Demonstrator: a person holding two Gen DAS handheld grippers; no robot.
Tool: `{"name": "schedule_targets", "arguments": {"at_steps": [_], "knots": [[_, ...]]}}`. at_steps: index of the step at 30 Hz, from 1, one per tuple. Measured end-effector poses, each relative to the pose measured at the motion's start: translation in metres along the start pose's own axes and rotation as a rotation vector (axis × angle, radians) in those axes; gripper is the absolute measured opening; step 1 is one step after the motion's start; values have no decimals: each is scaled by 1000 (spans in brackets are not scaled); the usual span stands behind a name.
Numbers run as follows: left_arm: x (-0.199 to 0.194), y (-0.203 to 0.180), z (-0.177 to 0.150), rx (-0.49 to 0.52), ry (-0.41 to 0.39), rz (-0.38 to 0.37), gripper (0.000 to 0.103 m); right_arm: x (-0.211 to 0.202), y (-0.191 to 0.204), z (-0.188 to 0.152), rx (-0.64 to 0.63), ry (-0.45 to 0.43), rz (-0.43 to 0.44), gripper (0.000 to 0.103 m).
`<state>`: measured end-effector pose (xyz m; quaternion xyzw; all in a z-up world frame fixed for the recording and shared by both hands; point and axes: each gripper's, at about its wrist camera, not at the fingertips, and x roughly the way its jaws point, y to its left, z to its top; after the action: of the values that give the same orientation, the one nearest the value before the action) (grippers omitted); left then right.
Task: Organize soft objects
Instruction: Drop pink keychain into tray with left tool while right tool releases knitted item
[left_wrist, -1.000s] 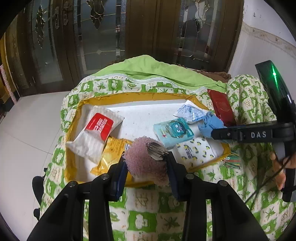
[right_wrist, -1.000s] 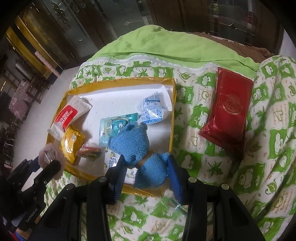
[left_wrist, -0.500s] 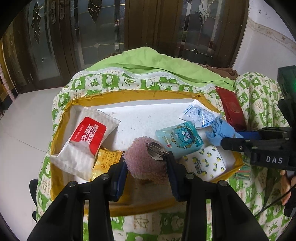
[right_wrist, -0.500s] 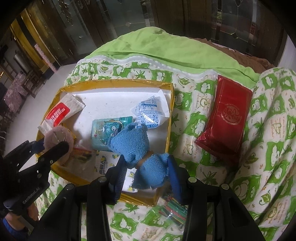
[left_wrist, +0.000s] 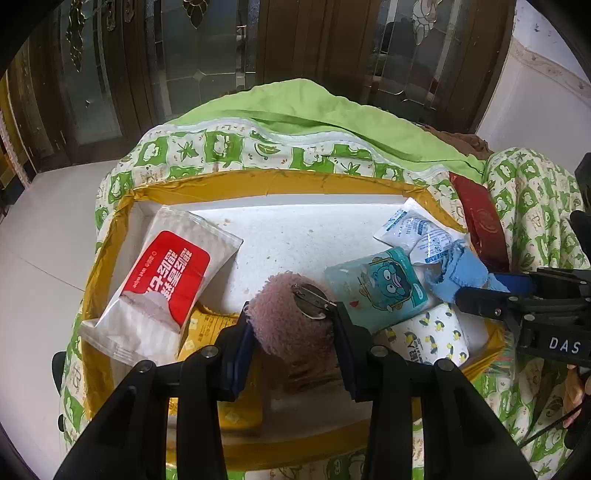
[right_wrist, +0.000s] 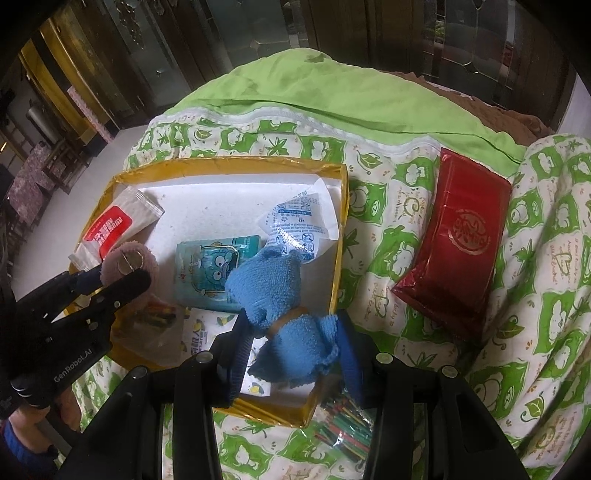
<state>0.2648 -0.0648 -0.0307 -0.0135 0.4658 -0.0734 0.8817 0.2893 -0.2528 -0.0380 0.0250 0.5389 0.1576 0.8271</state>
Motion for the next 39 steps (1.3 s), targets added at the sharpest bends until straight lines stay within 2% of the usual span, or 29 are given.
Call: {"name": "schedule_targets", "arguments": {"at_steps": [15,22,30,39], "knots": [[14,-3,9,20,14,16,39,13,5,8,-50,7,-58,48],[28,-2,21,25,29,36,39,24,6,20,-84,-24,-84,48],[39,1,25,26,34,47,40,31,-1,35,-57,-101,-49,48],[38,3,22,20,28,42,41,30,-2,34,-51,-117,-38,48]]}}
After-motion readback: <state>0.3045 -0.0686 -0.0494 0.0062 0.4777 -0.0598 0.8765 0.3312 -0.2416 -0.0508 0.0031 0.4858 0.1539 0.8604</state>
